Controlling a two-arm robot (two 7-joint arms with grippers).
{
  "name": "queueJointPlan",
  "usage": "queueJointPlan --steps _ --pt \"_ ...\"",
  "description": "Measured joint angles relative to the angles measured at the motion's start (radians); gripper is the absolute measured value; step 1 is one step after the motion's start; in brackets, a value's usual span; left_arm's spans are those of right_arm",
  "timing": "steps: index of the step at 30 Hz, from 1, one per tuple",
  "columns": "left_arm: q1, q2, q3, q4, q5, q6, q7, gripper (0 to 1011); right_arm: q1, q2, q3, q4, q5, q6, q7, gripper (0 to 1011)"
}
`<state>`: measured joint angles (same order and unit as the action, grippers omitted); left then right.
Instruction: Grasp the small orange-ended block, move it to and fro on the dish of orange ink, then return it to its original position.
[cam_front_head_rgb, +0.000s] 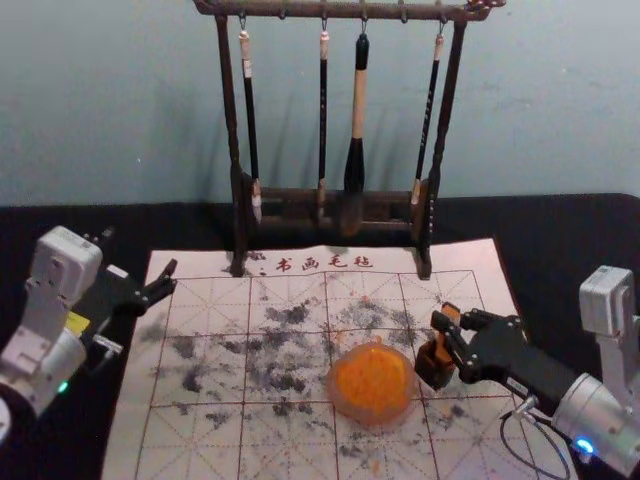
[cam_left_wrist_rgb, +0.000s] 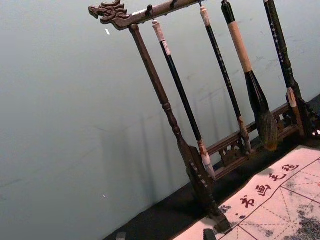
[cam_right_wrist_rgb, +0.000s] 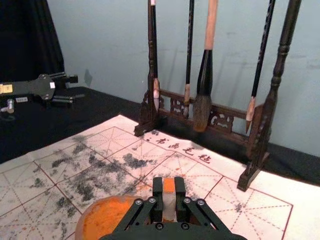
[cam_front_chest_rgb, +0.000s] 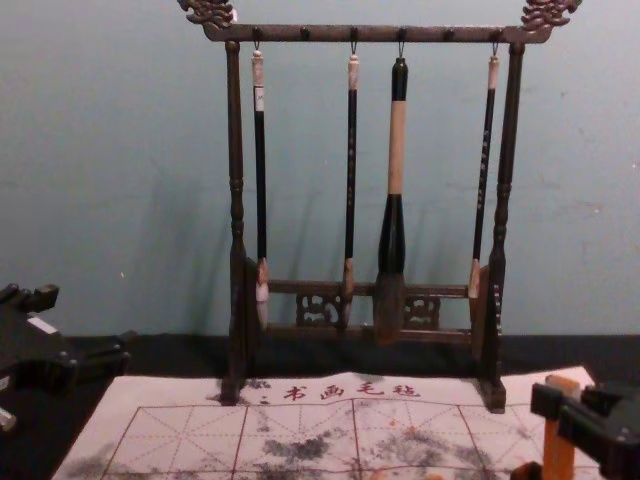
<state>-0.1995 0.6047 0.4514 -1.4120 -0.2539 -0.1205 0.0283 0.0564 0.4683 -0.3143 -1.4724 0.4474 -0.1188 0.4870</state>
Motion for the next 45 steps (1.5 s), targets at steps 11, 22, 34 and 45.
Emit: queueJointPlan --steps 11,22,34,45 --pt "0.0 0.0 0.0 0.0 0.0 0.0 0.0 1001 0.025 -0.012 -0.02 0.045 -0.013 0.006 0.022 91" --pt "0.0 0.0 0.0 0.0 0.0 0.0 0.0 1001 0.053 -0.026 -0.034 0.102 -0.028 0.01 0.029 91" --pt "0.0 0.0 0.0 0.0 0.0 0.0 0.0 1002 0.064 -0.033 -0.04 0.123 -0.026 0.029 0.033 91" --pt "0.0 0.0 0.0 0.0 0.0 0.0 0.0 1002 0.062 -0.032 -0.039 0.12 -0.025 0.027 0.033 91"
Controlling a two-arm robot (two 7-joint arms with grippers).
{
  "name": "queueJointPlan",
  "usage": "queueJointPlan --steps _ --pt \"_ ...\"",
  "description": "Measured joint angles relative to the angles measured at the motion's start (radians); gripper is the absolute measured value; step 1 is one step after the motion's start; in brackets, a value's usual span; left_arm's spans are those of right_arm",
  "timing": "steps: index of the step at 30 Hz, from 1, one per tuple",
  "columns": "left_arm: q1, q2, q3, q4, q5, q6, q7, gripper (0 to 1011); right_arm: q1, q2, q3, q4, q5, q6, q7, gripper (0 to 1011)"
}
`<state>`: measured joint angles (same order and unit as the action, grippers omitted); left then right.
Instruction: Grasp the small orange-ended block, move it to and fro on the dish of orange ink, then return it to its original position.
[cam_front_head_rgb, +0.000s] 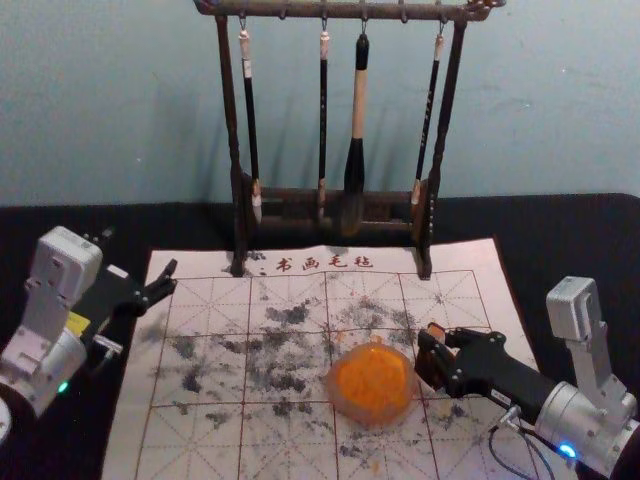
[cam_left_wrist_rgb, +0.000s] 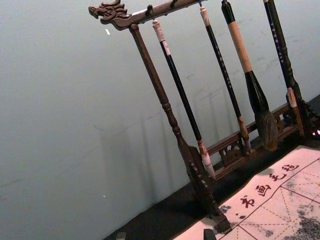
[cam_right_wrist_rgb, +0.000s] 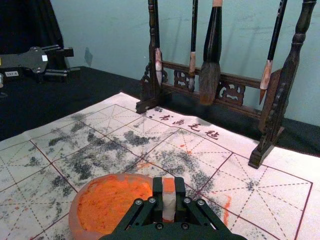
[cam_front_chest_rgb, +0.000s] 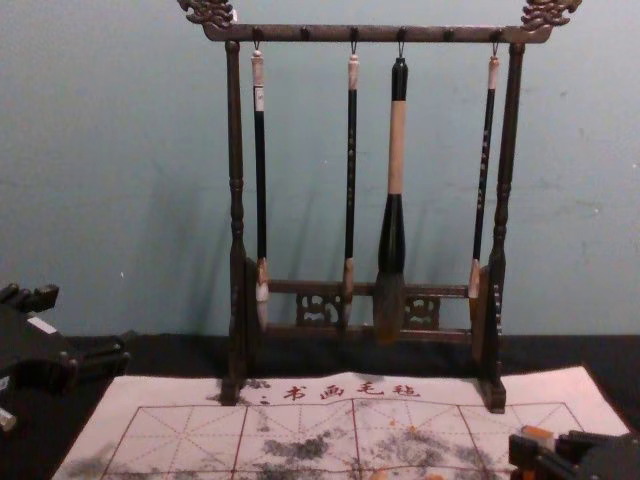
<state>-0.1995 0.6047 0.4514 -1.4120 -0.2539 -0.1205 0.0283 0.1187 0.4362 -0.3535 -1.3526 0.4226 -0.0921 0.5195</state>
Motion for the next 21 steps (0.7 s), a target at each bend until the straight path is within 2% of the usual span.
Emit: queueJointPlan --steps 5,6,7,16,17,19,20,21 --pt "0.0 0.0 0.0 0.0 0.0 0.0 0.0 1002 0.0 0.0 0.001 -0.001 0.0 -0.001 0.0 101" --pt "0.0 0.0 0.0 0.0 0.0 0.0 0.0 1001 -0.001 0.001 0.001 -0.001 0.0 -0.001 0.0 143" --pt "0.0 0.0 0.0 0.0 0.0 0.0 0.0 1001 -0.001 0.001 0.001 -0.001 0.0 -0.001 -0.001 143" --pt "0.0 0.0 0.0 0.0 0.0 0.0 0.0 1001 -0.001 0.001 0.001 -0.002 0.0 -0.002 -0.001 410" --pt "0.0 0.0 0.0 0.0 0.0 0.0 0.0 1001 -0.002 0.001 0.001 -0.002 0.0 -0.002 -0.001 473" --pt "0.0 0.0 0.0 0.0 0.0 0.0 0.0 1001 -0.002 0.001 0.001 -0.002 0.0 -0.003 -0.001 510" --pt "0.0 0.0 0.0 0.0 0.0 0.0 0.0 1001 -0.002 0.001 0.001 -0.002 0.0 -0.003 -0.001 569" --pt "0.0 0.0 0.0 0.0 0.0 0.0 0.0 1001 -0.002 0.001 0.001 -0.002 0.0 -0.003 -0.001 569"
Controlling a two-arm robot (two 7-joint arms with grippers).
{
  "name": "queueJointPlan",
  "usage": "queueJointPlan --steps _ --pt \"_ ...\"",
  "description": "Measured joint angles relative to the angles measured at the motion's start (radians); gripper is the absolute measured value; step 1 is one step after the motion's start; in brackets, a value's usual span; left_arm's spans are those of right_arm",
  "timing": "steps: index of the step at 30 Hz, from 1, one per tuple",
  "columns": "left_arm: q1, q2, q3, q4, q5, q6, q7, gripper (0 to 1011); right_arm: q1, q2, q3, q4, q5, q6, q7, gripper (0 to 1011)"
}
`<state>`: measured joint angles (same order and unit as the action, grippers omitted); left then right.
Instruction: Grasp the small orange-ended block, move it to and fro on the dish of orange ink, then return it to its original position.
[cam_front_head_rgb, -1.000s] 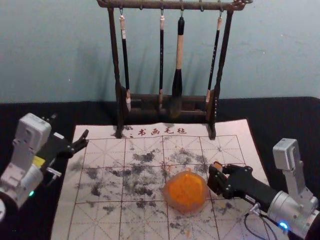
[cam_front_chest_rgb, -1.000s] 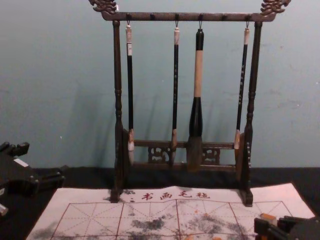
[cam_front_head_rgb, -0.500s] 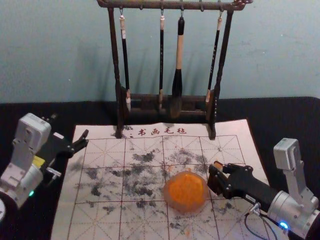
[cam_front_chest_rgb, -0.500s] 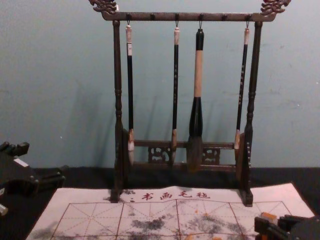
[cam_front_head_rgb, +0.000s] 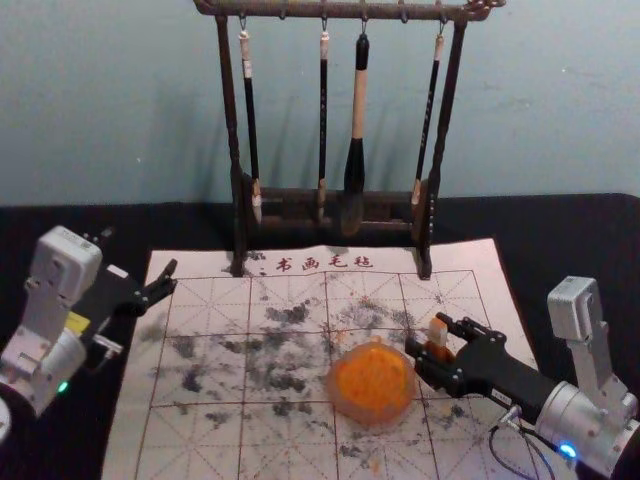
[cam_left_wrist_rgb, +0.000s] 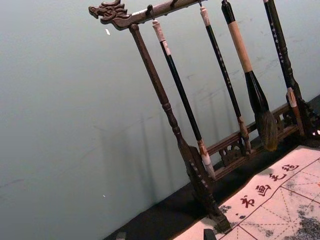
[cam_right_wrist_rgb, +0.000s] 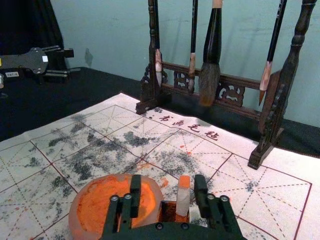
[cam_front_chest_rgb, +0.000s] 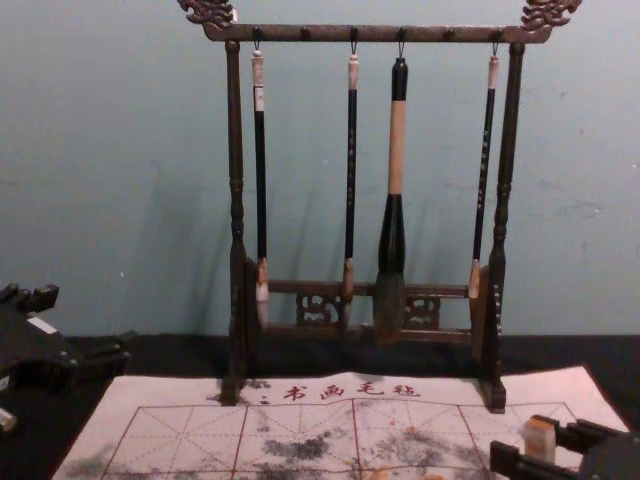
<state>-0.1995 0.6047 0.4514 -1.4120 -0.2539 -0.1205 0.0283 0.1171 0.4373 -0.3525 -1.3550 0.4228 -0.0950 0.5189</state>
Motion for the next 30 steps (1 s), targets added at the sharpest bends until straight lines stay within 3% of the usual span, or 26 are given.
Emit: queueJointPlan --steps 5,15,24,30 --pt "0.0 0.0 0.0 0.0 0.0 0.0 0.0 1001 0.0 0.0 0.0 0.0 0.0 0.0 0.0 757" --pt "0.0 0.0 0.0 0.0 0.0 0.0 0.0 1001 0.0 0.0 0.0 0.0 0.0 0.0 0.0 1002" --pt "0.0 0.0 0.0 0.0 0.0 0.0 0.0 1001 -0.002 -0.001 0.0 -0.007 -0.011 -0.019 -0.007 1000" --pt "0.0 0.0 0.0 0.0 0.0 0.0 0.0 1002 -0.02 -0.029 0.035 -0.037 -0.035 -0.099 -0.07 1000"
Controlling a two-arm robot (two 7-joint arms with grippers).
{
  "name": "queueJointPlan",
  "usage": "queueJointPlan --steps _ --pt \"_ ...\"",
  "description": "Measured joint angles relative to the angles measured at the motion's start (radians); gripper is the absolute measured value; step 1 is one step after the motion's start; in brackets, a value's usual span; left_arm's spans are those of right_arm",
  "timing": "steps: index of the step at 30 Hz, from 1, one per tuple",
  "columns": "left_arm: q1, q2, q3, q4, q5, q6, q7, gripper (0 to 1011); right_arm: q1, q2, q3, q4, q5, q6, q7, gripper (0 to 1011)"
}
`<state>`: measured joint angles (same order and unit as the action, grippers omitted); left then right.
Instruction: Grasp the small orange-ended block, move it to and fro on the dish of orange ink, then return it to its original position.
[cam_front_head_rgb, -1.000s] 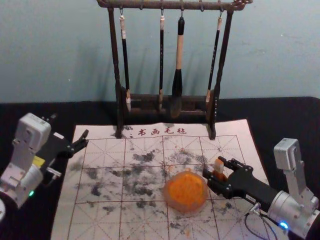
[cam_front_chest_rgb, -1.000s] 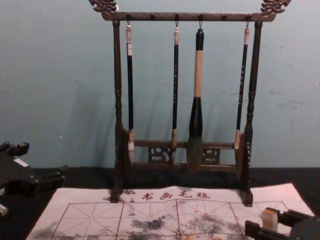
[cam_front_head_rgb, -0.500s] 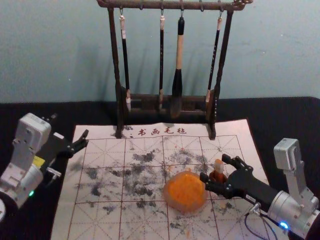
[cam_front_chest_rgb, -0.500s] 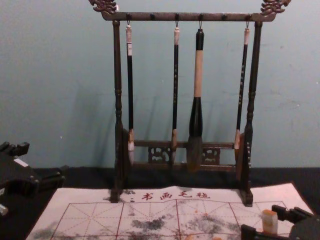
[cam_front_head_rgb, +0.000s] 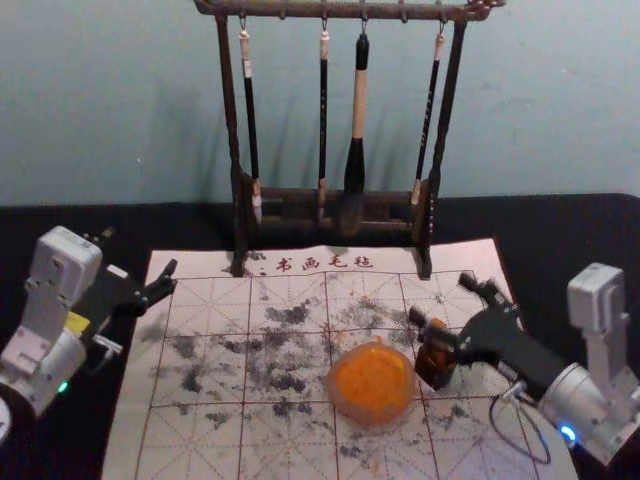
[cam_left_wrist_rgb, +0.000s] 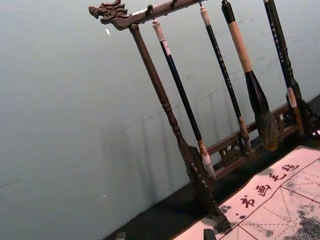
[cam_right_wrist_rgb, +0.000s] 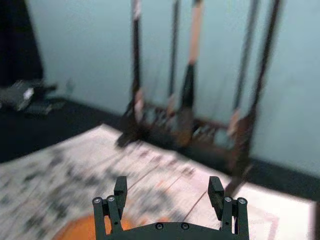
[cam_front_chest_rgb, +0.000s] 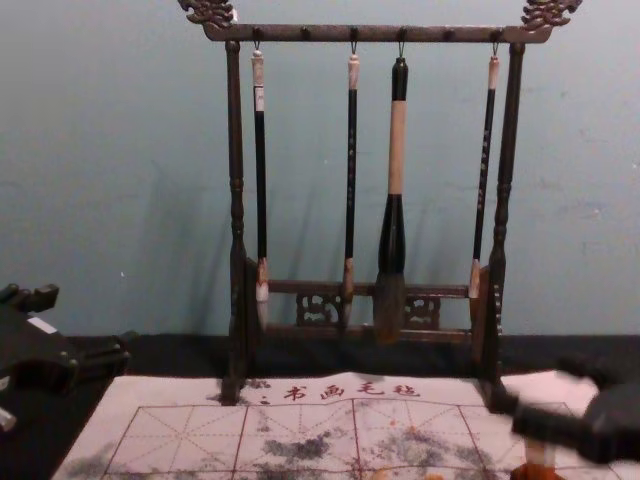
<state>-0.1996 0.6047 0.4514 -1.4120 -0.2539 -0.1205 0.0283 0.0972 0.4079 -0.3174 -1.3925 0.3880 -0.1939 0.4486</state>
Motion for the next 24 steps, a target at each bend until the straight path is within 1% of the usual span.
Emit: queueJointPlan --steps 1,2,5,6,7,8,9,10,13,14,17,19,23,24 --pt "0.0 0.0 0.0 0.0 0.0 0.0 0.0 1001 -0.008 -0.013 0.018 -0.013 -0.01 -0.027 -0.03 1000" --pt "0.0 0.0 0.0 0.0 0.0 0.0 0.0 1001 -0.012 -0.019 0.026 -0.019 -0.015 -0.039 -0.046 1000" --pt "0.0 0.0 0.0 0.0 0.0 0.0 0.0 1001 -0.022 -0.033 0.05 -0.036 -0.034 -0.063 -0.089 1000" --pt "0.0 0.0 0.0 0.0 0.0 0.0 0.0 1001 -0.03 -0.041 0.064 -0.046 -0.052 -0.071 -0.124 1000" --pt "0.0 0.0 0.0 0.0 0.0 0.0 0.0 1001 -0.034 -0.044 0.072 -0.051 -0.061 -0.072 -0.141 1000" --pt "0.0 0.0 0.0 0.0 0.0 0.0 0.0 1001 -0.042 -0.048 0.085 -0.059 -0.081 -0.072 -0.174 1000" --pt "0.0 0.0 0.0 0.0 0.0 0.0 0.0 1001 -0.047 -0.049 0.091 -0.061 -0.09 -0.07 -0.186 1000" --pt "0.0 0.0 0.0 0.0 0.0 0.0 0.0 1001 -0.054 -0.051 0.101 -0.061 -0.107 -0.062 -0.212 1000" --pt "0.0 0.0 0.0 0.0 0.0 0.0 0.0 1001 -0.064 -0.053 0.113 -0.055 -0.13 -0.046 -0.241 1000" --pt "0.0 0.0 0.0 0.0 0.0 0.0 0.0 1001 -0.07 -0.055 0.12 -0.046 -0.145 -0.034 -0.259 1000" --pt "0.0 0.0 0.0 0.0 0.0 0.0 0.0 1001 -0.078 -0.059 0.128 -0.026 -0.167 -0.02 -0.285 1000" --pt "0.0 0.0 0.0 0.0 0.0 0.0 0.0 1001 -0.084 -0.066 0.134 -0.001 -0.185 -0.009 -0.305 1000" --pt "0.0 0.0 0.0 0.0 0.0 0.0 0.0 1001 -0.086 -0.089 0.148 0.052 -0.195 -0.004 -0.325 1000" --pt "0.0 0.0 0.0 0.0 0.0 0.0 0.0 1001 -0.086 -0.089 0.148 0.052 -0.195 -0.004 -0.325 1000"
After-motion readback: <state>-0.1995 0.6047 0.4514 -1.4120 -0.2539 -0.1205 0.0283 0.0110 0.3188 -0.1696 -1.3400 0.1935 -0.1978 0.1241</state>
